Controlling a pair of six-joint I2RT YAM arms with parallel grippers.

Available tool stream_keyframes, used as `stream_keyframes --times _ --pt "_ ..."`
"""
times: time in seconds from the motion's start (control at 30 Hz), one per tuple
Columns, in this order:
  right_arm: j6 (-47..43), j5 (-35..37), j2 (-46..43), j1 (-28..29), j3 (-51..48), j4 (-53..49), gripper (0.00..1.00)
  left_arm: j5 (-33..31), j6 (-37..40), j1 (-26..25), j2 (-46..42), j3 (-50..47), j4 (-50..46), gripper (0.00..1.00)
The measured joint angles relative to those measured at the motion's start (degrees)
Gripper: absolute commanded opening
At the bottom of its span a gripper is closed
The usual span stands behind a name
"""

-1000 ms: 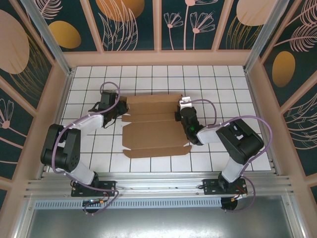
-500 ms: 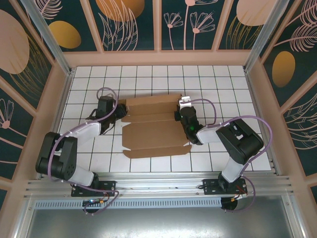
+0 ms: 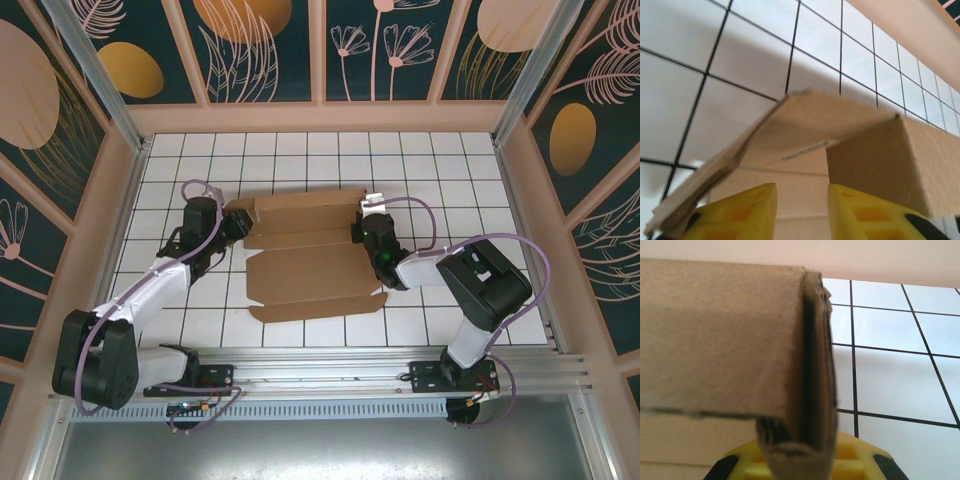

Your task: Fold the paper box

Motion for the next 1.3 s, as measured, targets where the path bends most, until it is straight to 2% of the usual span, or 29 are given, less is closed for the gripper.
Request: stream_keyframes --times 0.13,0.3,0.5,0.63,0.77,1.3 --pt "0.00 0.04 0.46 0.00 0.66 -0.26 0.00 1.36 -0.61 -2.43 0.48 -3.52 -1.68 0.18" --pt "0.15 0.07 0.79 0.00 1.14 -0.52 0.00 2.27 -1.22 -4.59 4.79 -4.85 -3.10 0.17" --pt "0.15 0.17 0.79 0.00 1.29 -0.85 0.00 1.22 -1.49 -4.15 12.57 -1.70 -3.78 0.29" --pt "0.15 0.20 0.79 0.02 1.29 -0.90 0.00 0.55 -1.33 -1.88 16.52 2.64 -3.69 0.41" --pt "0.15 0.20 0.79 0.02 1.29 -0.92 0.00 -0.79 -0.76 -0.59 19.89 6.16 -3.58 0.48" --pt "0.15 0.17 0.76 0.24 1.29 -0.90 0.00 -8.50 2.60 -0.24 24.44 10.75 -5.86 0.56"
